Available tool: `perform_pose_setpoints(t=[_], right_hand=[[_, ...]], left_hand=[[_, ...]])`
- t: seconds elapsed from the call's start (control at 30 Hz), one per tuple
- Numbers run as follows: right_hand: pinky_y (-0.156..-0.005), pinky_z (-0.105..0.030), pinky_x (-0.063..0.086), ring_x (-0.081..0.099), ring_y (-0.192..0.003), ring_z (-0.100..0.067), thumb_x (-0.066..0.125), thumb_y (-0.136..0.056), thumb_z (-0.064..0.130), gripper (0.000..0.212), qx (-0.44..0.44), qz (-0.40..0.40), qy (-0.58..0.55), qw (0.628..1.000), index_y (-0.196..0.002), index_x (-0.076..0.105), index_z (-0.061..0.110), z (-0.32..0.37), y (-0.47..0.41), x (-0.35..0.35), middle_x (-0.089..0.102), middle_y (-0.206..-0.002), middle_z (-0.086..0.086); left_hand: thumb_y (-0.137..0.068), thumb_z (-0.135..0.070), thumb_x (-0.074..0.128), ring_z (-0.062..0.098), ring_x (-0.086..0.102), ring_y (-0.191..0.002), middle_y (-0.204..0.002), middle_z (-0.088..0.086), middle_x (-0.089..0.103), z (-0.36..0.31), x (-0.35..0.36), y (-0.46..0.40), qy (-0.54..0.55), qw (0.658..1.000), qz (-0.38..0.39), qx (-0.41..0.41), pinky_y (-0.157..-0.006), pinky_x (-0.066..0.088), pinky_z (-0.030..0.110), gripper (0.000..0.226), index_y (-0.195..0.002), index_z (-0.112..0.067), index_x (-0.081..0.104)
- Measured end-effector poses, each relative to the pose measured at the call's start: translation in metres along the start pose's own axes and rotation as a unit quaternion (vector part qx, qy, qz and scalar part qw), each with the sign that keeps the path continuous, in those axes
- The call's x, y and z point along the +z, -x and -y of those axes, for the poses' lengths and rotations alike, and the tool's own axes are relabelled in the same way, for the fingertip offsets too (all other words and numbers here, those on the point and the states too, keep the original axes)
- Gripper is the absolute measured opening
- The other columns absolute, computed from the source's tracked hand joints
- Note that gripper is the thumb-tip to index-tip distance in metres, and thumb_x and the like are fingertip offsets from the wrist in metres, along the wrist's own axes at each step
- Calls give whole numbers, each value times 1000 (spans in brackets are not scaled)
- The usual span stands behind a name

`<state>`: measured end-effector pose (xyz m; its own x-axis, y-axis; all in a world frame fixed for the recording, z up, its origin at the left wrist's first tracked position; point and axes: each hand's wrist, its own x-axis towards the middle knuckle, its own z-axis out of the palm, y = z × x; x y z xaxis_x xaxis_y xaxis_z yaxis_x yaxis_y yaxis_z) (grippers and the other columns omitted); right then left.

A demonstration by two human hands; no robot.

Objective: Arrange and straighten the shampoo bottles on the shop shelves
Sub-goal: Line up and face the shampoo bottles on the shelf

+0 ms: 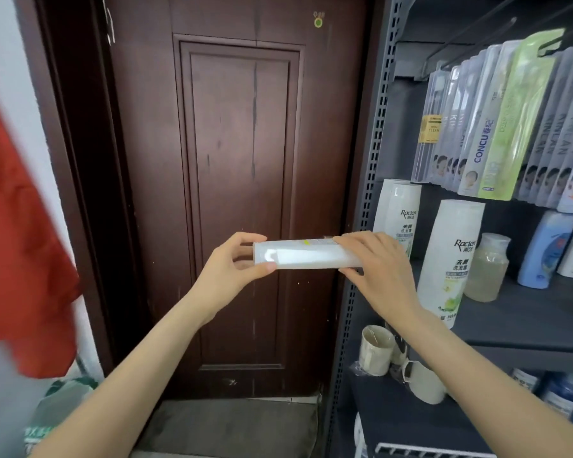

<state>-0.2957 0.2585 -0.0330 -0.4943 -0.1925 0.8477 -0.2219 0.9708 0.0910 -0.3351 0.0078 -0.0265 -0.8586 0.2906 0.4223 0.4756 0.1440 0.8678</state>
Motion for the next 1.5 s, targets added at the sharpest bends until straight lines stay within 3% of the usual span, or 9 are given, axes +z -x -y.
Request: perform_pose_setpoints(t=[0.07,0.4,0.67,0.83,1.03,1.17,1.27,1.4,1.5], right_hand=[[-93,-34,33,54,-98,-22,81,-67,12,48,-8,-39,13,999,-111,63,15,0,-1,1,64,-109,-1],[-93,-37,36,46,-106,-21,82,-65,15,55,-6,-41,25,999,-113,56,15,2,1,4,61,-115,-5],[-88,-33,37,52,-107,-18,70,-81,29,48,59,97,-80,990,-126,55,22,2,-10,8,59,-121,5],[-86,-31,41,51,-106,-12,62,-88,30,44,108,160,-141,971,-130,49,28,3,-19,9,55,-124,11],[-85,-35,48,54,-103,-8,61,-88,22,39,170,167,-190,952,-124,50,31,-3,-24,-2,59,-117,13],[-84,-31,48,57,-106,-8,65,-86,22,33,166,164,-160,959,-118,56,28,-19,-31,-18,63,-114,11],[-92,-33,44,53,-112,-10,62,-88,24,33,131,138,-101,976,-121,58,28,-37,-37,-38,61,-119,9],[-87,-29,38,47,-116,-17,58,-91,21,30,117,79,1,990,-122,59,22,-72,-46,-74,58,-122,4],[-91,-27,36,47,-116,-17,59,-91,22,30,139,65,11,988,-120,60,21,-102,-46,-91,58,-122,2]], left_hand=[[-78,-15,74,6,65,-96,-115,-7,62,-1,2,2,31,999,-1,7,-79,51,20,45,-116,-27,53],[-73,1,73,13,63,-106,-121,-4,61,5,-1,-4,111,993,19,29,-87,52,29,51,-115,-19,53],[-70,-27,74,18,63,-106,-116,6,61,3,-3,-24,142,990,-2,22,-87,54,34,49,-115,-24,56],[-74,-7,75,6,62,-103,-112,0,63,2,-2,-37,91,994,16,63,-80,51,18,45,-110,-20,52],[-75,-12,76,13,63,-98,-107,-9,61,-22,24,-60,93,987,-5,132,-78,54,28,39,-103,-27,54],[-75,-20,76,16,63,-97,-104,-11,63,-36,52,-76,60,988,-5,144,-81,56,38,37,-103,-30,55],[-75,-22,76,10,61,-91,-102,-13,62,-46,77,-87,16,987,-12,158,-75,54,27,37,-104,-28,55],[-75,-19,76,7,58,-85,-105,-8,61,-57,114,-104,-8,987,-13,162,-64,47,11,36,-105,-24,56],[-74,-17,76,9,58,-86,-105,-3,61,-61,143,-118,-11,987,-11,158,-65,48,11,36,-105,-23,57]])
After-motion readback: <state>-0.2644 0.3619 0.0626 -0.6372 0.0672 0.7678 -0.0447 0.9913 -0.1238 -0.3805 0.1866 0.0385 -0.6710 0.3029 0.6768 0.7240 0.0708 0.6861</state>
